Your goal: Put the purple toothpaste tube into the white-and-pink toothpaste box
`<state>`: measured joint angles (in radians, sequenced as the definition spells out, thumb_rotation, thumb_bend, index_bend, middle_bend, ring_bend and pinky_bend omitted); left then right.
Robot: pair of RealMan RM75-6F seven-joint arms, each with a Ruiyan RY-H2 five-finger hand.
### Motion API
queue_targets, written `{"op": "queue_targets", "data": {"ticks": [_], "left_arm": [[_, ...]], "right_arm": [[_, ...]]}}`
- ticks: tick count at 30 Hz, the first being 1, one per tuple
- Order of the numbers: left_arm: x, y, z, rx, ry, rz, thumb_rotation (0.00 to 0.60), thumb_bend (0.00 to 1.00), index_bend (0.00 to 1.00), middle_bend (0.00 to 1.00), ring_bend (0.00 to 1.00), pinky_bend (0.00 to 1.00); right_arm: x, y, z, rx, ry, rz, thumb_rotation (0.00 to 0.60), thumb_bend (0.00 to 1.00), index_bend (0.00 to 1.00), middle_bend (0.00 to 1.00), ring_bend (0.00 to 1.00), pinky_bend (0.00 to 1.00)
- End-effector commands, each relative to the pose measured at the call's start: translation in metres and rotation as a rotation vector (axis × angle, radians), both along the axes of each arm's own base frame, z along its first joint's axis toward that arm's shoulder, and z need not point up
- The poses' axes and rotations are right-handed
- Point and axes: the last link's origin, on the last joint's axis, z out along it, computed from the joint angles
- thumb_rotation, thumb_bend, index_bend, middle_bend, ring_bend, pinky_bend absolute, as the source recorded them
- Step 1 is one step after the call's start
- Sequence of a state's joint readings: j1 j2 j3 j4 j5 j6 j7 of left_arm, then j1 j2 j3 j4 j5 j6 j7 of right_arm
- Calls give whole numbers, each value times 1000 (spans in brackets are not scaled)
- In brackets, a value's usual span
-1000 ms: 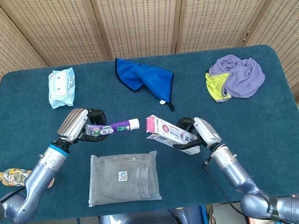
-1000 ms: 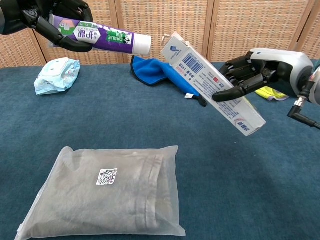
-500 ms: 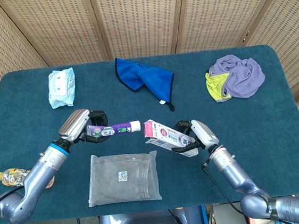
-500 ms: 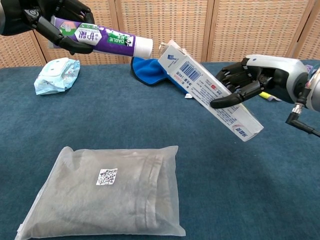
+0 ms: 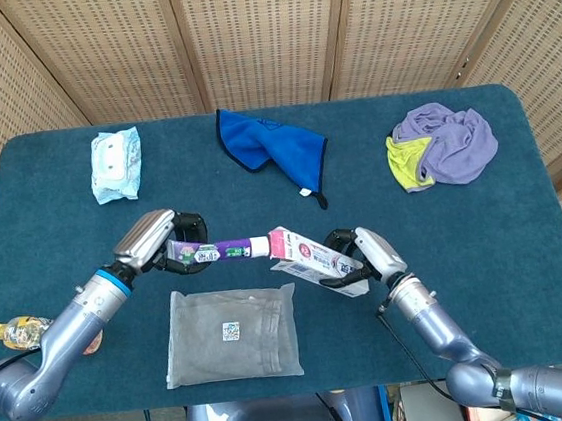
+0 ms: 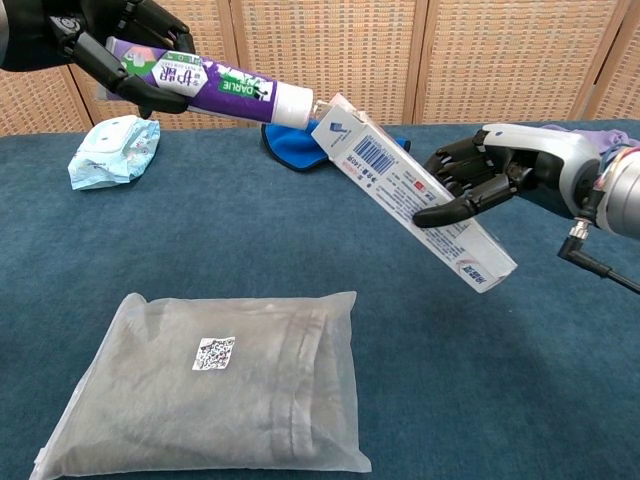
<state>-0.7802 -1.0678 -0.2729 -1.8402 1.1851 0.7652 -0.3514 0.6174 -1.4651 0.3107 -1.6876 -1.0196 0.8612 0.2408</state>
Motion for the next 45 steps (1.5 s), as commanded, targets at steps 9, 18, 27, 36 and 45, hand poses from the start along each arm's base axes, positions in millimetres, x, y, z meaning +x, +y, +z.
{"op": "queue_targets", "data": {"ticks": [9, 18, 27, 36, 45], "left_arm": [[-13, -1, 4, -11, 77, 29, 600, 268, 793, 661, 551, 541], [-5, 0, -4, -14, 30, 22, 600, 268, 792, 661, 551, 541], [6, -4, -9, -51, -2, 11, 600, 268, 793, 661, 551, 541], [10, -5, -13, -75, -13, 13, 600, 268, 793, 661, 551, 541], [15, -3, -13, -65, -14, 6, 600, 268, 793, 661, 552, 541]], "right_arm": [[-2, 0, 4, -3, -8, -7, 600, 80, 603, 548, 438, 484], [6, 5, 0, 16, -8, 24, 600, 80, 604, 548, 438, 484], [13, -5, -1, 27, -18, 32, 600, 79, 605, 548, 438, 484], [13, -3, -2, 37, -30, 38, 600, 80, 605, 548, 438, 484], [16, 3, -4, 67, -30, 77, 600, 80, 604, 548, 438, 484]]}}
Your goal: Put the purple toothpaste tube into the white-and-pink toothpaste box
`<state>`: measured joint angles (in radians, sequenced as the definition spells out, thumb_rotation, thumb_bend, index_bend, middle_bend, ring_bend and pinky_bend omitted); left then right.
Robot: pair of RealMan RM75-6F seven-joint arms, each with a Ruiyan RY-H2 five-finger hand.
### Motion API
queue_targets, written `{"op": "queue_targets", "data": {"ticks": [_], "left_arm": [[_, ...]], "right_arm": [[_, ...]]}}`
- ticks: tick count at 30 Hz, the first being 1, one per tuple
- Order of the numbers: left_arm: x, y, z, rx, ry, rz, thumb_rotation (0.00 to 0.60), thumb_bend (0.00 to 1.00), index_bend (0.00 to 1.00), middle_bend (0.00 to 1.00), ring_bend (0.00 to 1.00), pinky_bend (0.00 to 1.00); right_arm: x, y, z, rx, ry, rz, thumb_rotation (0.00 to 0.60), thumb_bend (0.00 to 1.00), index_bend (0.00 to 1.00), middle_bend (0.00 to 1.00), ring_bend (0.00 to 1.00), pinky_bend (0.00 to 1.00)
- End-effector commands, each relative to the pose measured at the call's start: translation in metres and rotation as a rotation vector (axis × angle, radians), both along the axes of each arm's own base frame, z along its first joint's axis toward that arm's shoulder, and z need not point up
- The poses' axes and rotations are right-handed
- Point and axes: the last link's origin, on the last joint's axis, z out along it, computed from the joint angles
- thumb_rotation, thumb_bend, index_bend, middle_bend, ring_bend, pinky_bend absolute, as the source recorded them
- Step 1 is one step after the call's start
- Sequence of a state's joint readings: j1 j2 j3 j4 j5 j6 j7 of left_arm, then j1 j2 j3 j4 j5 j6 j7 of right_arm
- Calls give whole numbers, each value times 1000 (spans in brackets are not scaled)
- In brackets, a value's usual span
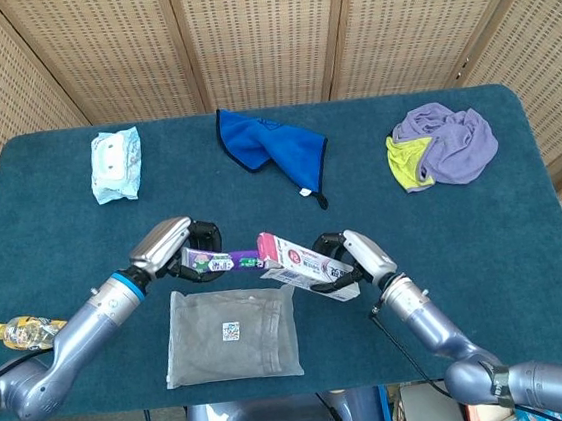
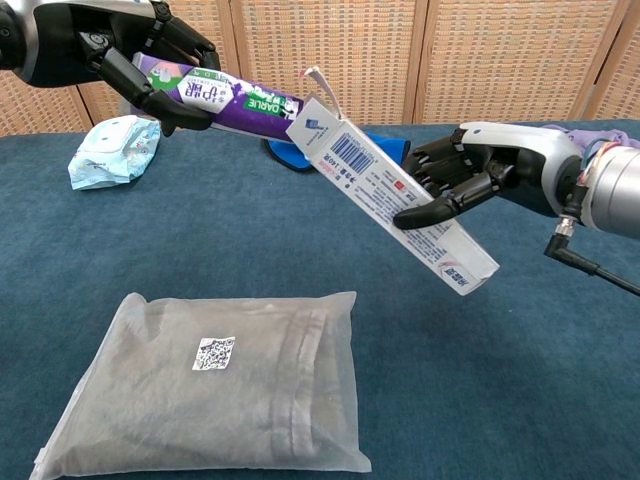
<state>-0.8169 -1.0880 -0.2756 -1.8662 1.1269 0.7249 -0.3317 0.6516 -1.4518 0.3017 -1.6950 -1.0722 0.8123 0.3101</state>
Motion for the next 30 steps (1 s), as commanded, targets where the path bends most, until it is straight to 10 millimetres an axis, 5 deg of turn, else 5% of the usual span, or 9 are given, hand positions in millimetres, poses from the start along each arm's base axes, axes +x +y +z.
{"op": "queue_targets", "data": {"ticks": [1, 30], "left_arm": [[2, 1, 0, 0, 3, 1, 600, 268, 793, 661, 552, 541], [41, -2, -12, -50, 10, -25, 600, 268, 793, 661, 553, 544]], "right_arm": [[1, 3, 0, 15, -1, 20, 600, 80, 604, 548, 438, 484], [7, 11, -11, 64, -4, 110, 600, 80, 606, 548, 438, 484]]}}
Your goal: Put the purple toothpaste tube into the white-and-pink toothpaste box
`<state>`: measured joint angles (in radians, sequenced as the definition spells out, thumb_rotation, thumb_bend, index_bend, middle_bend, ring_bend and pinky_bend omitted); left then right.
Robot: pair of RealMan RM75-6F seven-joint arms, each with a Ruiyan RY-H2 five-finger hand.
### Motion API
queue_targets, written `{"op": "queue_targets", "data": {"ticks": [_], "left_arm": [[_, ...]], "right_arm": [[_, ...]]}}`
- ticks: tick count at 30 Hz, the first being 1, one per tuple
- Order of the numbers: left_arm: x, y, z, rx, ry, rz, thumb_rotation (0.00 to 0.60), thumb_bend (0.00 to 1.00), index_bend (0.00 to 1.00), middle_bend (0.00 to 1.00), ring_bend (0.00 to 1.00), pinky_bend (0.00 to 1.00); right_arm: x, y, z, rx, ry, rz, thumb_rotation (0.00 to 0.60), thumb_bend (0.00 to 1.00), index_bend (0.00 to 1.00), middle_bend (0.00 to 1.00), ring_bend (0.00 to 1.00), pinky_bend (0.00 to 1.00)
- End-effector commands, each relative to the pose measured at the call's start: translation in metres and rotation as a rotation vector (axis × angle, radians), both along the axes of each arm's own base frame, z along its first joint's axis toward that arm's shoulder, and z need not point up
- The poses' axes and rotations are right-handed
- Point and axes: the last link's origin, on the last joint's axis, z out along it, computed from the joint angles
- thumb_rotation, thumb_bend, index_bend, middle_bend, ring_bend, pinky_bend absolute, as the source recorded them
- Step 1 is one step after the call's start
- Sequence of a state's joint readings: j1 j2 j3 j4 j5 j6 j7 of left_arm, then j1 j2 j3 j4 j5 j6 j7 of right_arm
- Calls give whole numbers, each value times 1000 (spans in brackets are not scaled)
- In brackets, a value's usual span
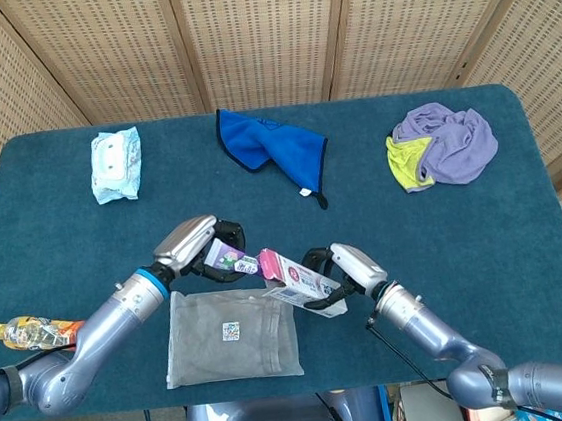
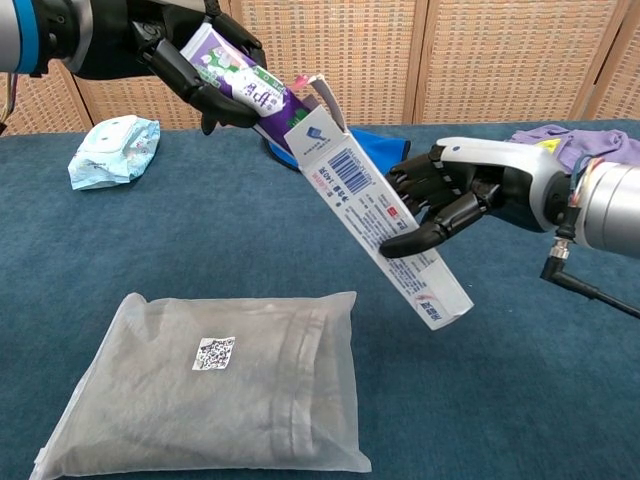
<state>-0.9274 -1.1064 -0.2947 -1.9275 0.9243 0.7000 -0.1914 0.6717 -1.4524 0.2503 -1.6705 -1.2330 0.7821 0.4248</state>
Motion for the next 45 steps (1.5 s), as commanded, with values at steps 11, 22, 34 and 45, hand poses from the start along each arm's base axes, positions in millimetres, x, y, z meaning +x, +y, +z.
{"op": "queue_targets", "data": {"ticks": [11, 22, 34, 45], "left_arm": [[10, -6, -7, 25, 44, -59, 600, 268, 735, 479, 411, 490], [8, -7, -9, 67, 79, -97, 600, 267, 356, 59, 23, 144], [7, -9, -9, 119, 91, -132, 600, 268, 99, 0, 0, 0], [-11, -15, 27, 217, 74, -160, 600, 268, 95, 0, 0, 0]], "right_arm": [[5, 0, -1, 7, -1, 28, 600, 80, 607, 548, 438, 484], [10, 0, 0, -7, -19, 34, 600, 80, 611, 549, 438, 484], [8, -4, 5, -33, -25, 20, 600, 80, 612, 549, 438, 484], [-13, -10, 18, -100, 13, -13, 600, 80, 611, 550, 438, 484]]}}
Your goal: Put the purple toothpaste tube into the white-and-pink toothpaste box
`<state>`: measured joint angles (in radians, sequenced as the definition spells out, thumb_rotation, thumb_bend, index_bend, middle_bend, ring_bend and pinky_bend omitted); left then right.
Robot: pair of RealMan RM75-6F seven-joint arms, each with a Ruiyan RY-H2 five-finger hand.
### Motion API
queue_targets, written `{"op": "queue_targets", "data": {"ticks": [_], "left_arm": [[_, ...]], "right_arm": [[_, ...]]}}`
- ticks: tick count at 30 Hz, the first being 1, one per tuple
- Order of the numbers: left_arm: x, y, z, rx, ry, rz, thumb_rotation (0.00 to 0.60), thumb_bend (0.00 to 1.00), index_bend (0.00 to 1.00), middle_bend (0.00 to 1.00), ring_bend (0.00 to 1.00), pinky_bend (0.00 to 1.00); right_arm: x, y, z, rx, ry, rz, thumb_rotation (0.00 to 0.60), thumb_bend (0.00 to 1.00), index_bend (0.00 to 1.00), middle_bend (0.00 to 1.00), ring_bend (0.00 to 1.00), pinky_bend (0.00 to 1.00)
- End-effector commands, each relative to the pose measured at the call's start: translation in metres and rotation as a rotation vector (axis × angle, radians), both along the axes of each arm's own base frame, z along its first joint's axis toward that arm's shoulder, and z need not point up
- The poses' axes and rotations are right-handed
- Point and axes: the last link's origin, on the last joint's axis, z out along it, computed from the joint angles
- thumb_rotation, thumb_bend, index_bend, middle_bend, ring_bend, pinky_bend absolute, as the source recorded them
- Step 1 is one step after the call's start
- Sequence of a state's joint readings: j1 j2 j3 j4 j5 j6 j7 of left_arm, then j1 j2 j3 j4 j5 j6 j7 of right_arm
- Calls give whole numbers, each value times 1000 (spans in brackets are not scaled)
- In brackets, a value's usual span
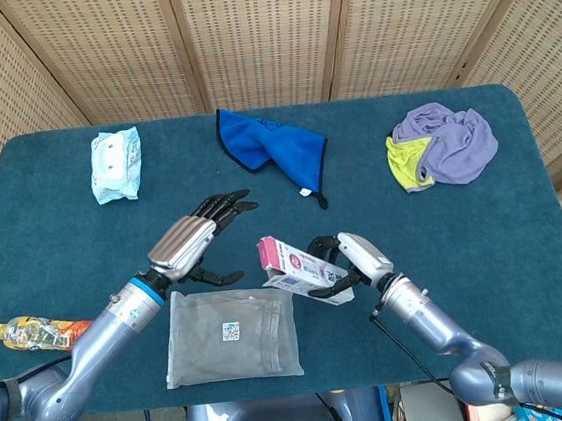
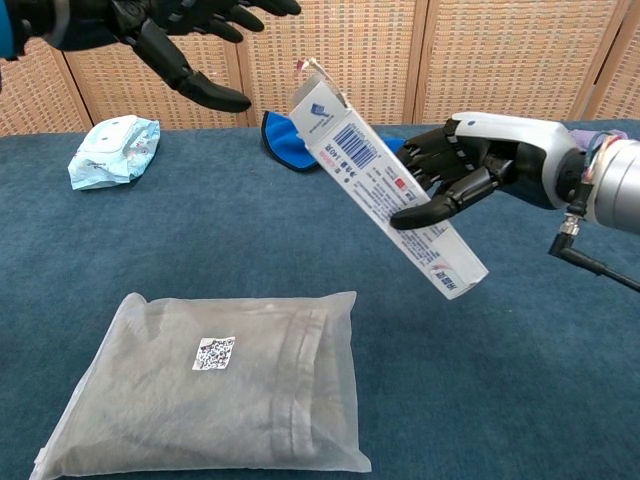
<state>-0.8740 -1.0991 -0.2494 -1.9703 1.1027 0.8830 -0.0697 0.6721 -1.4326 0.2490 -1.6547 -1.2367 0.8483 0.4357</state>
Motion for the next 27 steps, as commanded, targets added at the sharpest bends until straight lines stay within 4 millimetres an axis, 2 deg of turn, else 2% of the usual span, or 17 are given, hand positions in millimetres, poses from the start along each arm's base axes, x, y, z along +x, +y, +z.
{"op": "queue_targets", "data": {"ticks": [1, 7, 14, 17, 20, 27], "left_arm": [[-13, -2, 14, 46, 17, 1, 600, 268, 95, 0, 0, 0], [-52, -8, 30, 209, 118, -12, 600, 268, 95, 0, 0, 0], [-92, -31, 25, 323, 189, 17, 600, 268, 95, 0, 0, 0], [-110, -43, 23, 348, 215, 37, 600, 267, 96, 0, 0, 0], [-124, -56, 19, 365, 208, 63, 600, 268, 95, 0, 0, 0], [-162, -79, 10, 410, 237, 121, 600, 268, 96, 0, 0, 0]], "right_arm": [[-10, -1, 6, -37, 29, -8, 600, 80, 611, 550, 438, 484], [-37, -8, 26, -209, 170, 13, 600, 80, 611, 552, 438, 484], [-71, 3, 42, -422, 416, 79, 600, 80, 611, 552, 438, 484], [-86, 13, 46, -509, 550, 126, 600, 80, 612, 550, 438, 484], [-101, 27, 47, -551, 612, 128, 600, 80, 611, 547, 438, 484], [-134, 53, 46, -554, 715, 83, 600, 80, 611, 541, 438, 484]]}}
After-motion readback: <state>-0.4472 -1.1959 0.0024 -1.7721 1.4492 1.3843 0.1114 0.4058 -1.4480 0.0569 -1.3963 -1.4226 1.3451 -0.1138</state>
